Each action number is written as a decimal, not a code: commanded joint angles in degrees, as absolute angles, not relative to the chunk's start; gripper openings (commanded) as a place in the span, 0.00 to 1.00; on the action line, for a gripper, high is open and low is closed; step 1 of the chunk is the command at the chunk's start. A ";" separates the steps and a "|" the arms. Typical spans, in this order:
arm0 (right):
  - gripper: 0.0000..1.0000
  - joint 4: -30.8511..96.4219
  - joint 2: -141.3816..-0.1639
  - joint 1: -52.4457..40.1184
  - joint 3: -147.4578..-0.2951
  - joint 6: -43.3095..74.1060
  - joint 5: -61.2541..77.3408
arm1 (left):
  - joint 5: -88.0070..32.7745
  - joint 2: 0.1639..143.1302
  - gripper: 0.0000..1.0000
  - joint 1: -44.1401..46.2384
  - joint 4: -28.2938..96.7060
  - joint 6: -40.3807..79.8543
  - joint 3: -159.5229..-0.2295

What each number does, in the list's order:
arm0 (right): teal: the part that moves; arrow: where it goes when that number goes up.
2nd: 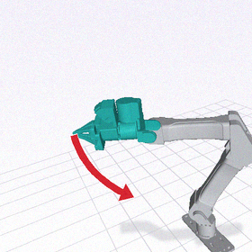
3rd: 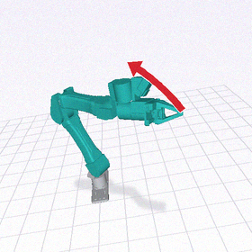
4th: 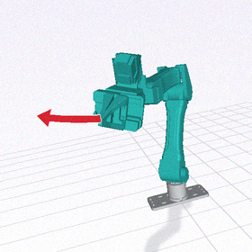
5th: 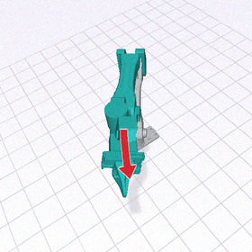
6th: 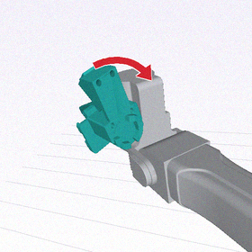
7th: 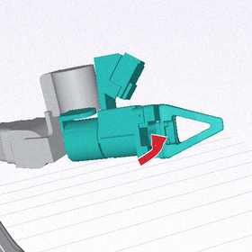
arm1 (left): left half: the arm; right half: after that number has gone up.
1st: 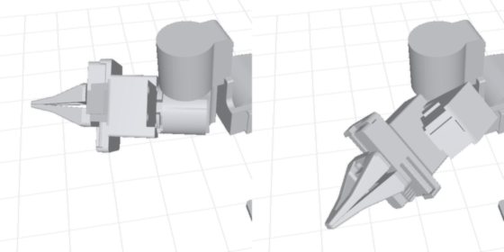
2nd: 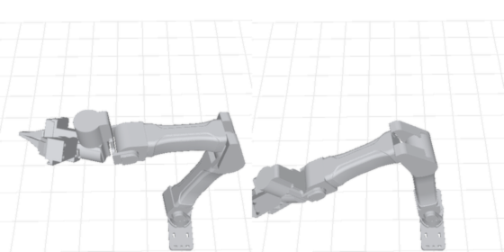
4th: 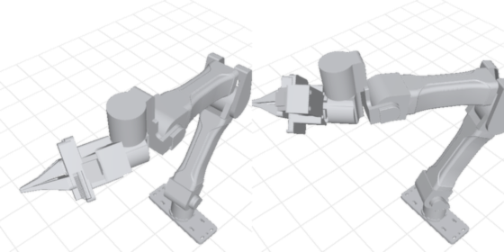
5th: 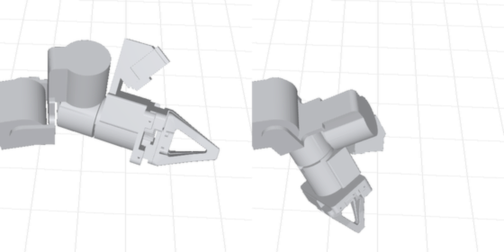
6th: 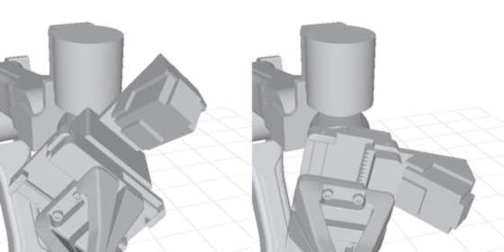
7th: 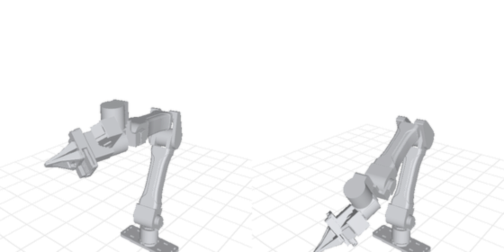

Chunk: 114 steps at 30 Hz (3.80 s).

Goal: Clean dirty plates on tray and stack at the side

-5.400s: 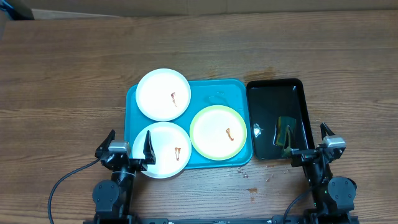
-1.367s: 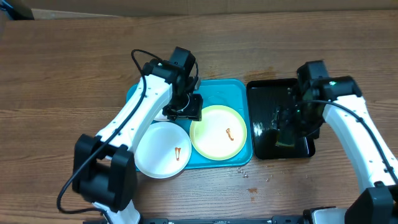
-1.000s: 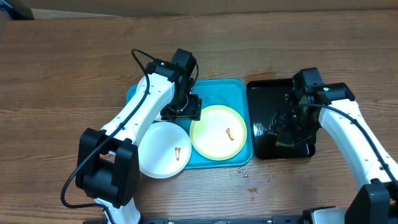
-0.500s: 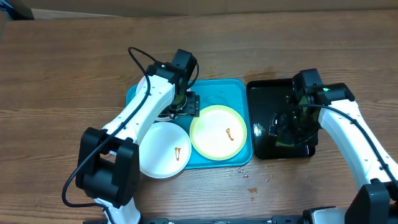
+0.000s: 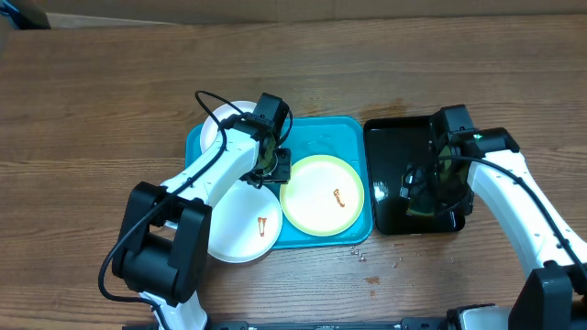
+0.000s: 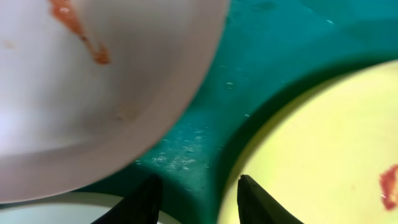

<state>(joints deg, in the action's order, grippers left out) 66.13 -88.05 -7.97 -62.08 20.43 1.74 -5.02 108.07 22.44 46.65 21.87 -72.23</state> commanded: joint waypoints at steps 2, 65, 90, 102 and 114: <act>0.87 62.19 -87.57 -8.14 -59.83 22.96 -1.48 | -11.27 108.64 0.47 22.92 45.65 16.38 -72.12; 0.65 29.36 -89.03 -8.10 -46.87 21.63 -4.91 | -4.45 108.64 0.38 23.29 37.06 15.00 -67.81; 0.73 28.45 -91.55 -8.10 -46.87 14.33 1.96 | -7.51 108.64 0.37 23.31 36.82 14.96 -67.81; 0.34 29.19 -94.11 -8.08 -46.22 14.98 -3.97 | -7.51 108.64 0.40 23.31 36.82 14.96 -67.81; 0.67 43.79 -94.08 -8.08 -52.51 17.80 -2.66 | -7.53 108.64 0.35 23.31 36.91 14.98 -67.81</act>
<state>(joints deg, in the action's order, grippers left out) 40.53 -93.84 -8.01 -49.58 15.64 -3.20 -6.85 108.07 23.51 36.80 15.22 -67.94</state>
